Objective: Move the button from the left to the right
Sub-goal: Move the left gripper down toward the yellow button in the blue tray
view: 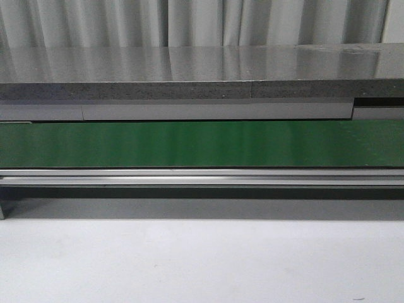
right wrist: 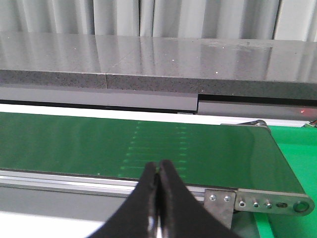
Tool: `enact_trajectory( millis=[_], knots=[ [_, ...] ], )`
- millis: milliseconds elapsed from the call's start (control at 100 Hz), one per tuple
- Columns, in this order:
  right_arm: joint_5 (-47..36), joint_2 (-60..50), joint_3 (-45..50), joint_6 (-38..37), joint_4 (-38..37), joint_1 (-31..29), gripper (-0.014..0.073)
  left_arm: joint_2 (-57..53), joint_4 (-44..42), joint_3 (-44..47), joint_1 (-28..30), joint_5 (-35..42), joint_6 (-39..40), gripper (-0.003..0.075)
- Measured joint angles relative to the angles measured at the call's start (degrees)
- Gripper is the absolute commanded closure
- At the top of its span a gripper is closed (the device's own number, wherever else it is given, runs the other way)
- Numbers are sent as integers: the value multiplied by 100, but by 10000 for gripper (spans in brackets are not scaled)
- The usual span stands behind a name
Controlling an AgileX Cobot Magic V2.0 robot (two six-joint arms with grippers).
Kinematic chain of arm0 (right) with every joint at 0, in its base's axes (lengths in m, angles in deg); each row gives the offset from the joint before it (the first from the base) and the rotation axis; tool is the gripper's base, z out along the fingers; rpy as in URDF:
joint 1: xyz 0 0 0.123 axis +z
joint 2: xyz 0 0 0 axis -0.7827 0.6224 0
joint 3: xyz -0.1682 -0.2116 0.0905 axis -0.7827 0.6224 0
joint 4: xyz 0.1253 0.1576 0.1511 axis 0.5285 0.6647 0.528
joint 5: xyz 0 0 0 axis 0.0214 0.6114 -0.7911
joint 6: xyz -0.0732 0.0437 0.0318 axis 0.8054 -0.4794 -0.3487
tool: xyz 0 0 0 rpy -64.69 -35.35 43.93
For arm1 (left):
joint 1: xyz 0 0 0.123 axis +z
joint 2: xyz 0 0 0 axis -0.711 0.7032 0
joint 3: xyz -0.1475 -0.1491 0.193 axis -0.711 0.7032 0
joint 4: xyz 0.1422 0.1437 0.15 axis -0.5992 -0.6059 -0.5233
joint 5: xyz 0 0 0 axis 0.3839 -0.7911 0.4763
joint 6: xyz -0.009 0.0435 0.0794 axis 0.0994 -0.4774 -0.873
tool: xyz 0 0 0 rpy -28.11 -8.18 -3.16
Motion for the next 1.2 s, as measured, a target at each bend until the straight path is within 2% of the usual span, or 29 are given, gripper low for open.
enact_trajectory(
  millis=[100, 240, 570, 690, 890, 1200],
  knots=[
    [0, 0, 0, 0, 0, 0, 662, 245, 169, -468, 0, -62, 0, 715],
    [0, 0, 0, 0, 0, 0, 662, 881, 248, -1288, 0, -584, 0, 715],
    [0, 0, 0, 0, 0, 0, 662, 2834, 250, -3099, 0, -2917, 0, 715],
    [0, 0, 0, 0, 0, 0, 662, 3377, 260, -3475, 0, -3460, 0, 715],
    [0, 0, 0, 0, 0, 0, 662, 3818, 336, -3641, 0, -3650, 0, 715],
    [0, 0, 0, 0, 0, 0, 662, 3854, 360, -3641, 0, -3719, 0, 715]
  ],
)
